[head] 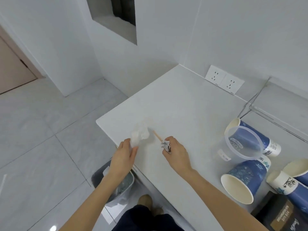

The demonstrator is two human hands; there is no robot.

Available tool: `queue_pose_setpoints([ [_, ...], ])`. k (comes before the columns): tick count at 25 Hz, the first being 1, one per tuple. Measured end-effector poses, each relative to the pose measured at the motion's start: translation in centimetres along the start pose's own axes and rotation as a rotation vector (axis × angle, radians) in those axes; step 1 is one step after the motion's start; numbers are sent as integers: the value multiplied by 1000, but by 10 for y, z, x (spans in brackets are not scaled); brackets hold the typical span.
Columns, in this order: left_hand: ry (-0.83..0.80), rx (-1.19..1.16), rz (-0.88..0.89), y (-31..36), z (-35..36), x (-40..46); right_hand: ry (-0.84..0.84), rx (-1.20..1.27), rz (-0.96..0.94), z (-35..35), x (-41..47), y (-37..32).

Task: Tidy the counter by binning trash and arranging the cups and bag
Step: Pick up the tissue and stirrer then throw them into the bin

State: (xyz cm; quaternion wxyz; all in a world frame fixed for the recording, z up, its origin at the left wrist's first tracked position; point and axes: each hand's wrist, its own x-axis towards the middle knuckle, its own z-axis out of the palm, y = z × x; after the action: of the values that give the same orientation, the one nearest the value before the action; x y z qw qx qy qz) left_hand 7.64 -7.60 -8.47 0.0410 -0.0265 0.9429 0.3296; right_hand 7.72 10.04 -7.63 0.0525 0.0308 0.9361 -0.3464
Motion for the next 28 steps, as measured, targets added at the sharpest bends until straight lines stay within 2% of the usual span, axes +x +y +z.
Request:
queue_pose_setpoints([
  [8, 144, -82, -296, -39, -19, -78, -259, 27, -241, 40, -24, -48],
  [13, 232, -208, -414, -65, -29, -104, -417, 34, -233, 67, -32, -67],
  [16, 276, -347, -608, -90, -37, -112, -488, 33, -214, 92, -25, -80],
  [19, 242, -493, -830, -128, -45, -115, -535, 38, -162, 123, -17, -95],
  [21, 198, -549, -916, -155, -51, -112, -552, 50, -110, 143, -12, -106],
  [28, 30, -619, -979, -221, -71, -70, -639, -44, -1, 209, 9, -130],
])
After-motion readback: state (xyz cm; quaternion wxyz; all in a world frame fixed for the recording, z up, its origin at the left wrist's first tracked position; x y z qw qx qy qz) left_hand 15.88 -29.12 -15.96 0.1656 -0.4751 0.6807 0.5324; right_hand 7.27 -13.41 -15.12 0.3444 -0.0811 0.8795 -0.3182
